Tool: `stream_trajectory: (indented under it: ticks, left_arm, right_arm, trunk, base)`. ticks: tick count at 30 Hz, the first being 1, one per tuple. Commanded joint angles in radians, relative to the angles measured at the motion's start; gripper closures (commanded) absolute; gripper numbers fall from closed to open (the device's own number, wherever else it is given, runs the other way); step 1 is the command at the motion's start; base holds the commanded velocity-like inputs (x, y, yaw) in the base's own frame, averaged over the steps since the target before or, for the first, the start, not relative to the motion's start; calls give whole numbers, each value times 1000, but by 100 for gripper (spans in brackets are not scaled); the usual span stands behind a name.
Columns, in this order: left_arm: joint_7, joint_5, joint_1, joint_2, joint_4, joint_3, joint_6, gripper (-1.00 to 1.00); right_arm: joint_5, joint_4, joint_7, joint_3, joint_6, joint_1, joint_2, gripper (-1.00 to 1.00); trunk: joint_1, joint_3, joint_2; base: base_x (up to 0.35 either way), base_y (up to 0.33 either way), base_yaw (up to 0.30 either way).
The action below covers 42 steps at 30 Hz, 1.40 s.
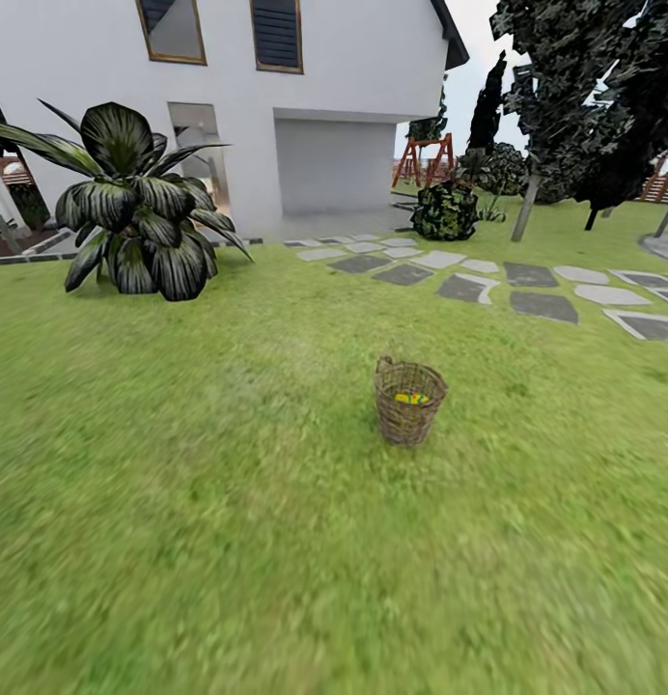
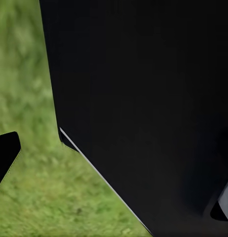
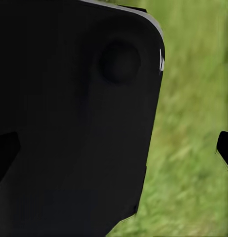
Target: Take the three Easter eggs out of the wicker basket on the lawn in the garden, then place them on the lawn next to a single tree (choose any tree) so that all three eggs are next to the same tree and none are left in the basket.
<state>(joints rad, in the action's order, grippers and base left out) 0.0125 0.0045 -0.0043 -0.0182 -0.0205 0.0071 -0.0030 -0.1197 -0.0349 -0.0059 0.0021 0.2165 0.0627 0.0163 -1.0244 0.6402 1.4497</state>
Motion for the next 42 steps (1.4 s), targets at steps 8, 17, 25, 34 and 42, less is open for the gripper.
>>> stream_trajectory:
  ticks: [8, 17, 25, 34, 42]
  left_arm:
    - [1, 0, 0, 0, -1, 1, 0, -100]
    - [1, 1, 0, 0, 0, 1, 0, -100]
    - [1, 0, 0, 0, 0, 1, -1, -100]
    - [1, 0, 0, 0, 0, 1, -1, -100]
    - [1, 1, 0, 0, 0, 1, 0, -100]
  right_arm:
    - [-9, -5, 0, -1, 6, 2, 1, -100]
    - [-10, -1, 0, -2, 7, 2, 2, -100]
    - [-11, 0, 0, -2, 7, 2, 1, -100]
    - [-14, 1, 0, -2, 7, 2, 1, -100]
    - [-12, 3, 0, -2, 9, 2, 0, -100]
  trunk:
    - [-1, 1, 0]
    - [-1, 1, 0]
    - [-1, 1, 0]
    - [-1, 1, 0]
    - [-1, 1, 0]
  base:
    - [338, 0, 0]
    - [338, 0, 0]
    - [338, 0, 0]
    - [337, 0, 0]
    - [334, 0, -135]
